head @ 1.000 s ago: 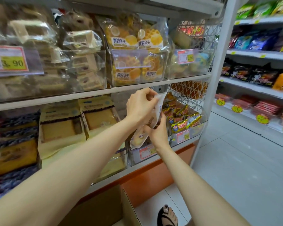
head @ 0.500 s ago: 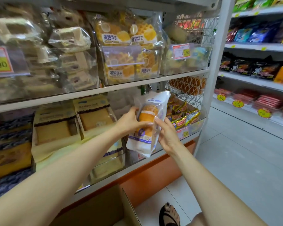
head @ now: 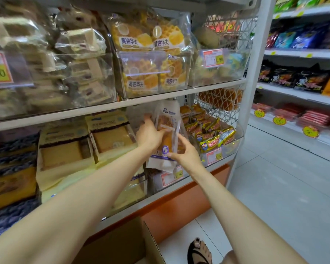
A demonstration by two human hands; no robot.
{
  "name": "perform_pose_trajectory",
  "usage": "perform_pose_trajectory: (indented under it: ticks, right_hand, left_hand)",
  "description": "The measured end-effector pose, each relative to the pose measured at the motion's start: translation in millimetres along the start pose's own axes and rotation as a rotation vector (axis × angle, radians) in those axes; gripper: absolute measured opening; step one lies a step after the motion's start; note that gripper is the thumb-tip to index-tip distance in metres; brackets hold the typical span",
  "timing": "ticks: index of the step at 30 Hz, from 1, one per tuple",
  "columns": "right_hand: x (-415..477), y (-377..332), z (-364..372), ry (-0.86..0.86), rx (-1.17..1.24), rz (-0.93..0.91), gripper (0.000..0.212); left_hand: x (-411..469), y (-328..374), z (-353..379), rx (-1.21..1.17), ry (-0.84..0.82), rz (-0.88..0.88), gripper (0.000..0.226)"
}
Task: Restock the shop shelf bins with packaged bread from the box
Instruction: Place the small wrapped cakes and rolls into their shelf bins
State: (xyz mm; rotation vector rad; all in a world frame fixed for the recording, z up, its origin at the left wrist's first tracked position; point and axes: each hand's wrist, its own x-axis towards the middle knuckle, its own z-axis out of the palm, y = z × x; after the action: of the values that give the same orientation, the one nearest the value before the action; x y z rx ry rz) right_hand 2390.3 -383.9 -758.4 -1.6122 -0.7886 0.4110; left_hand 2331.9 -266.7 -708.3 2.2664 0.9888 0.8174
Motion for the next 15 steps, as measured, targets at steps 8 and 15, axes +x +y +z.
perform_pose_trajectory:
  ticks: [8,15]
  right_hand:
    - [15,0,10,0.059,-0.059,-0.086,0.083]
    - [20,0,6,0.064,-0.213,-0.138,0.077]
  left_hand:
    - [1,0,-4,0.039,0.021,0.198,0.081]
    - [-2,-29,-12,0.310,0.025,0.309,0.105]
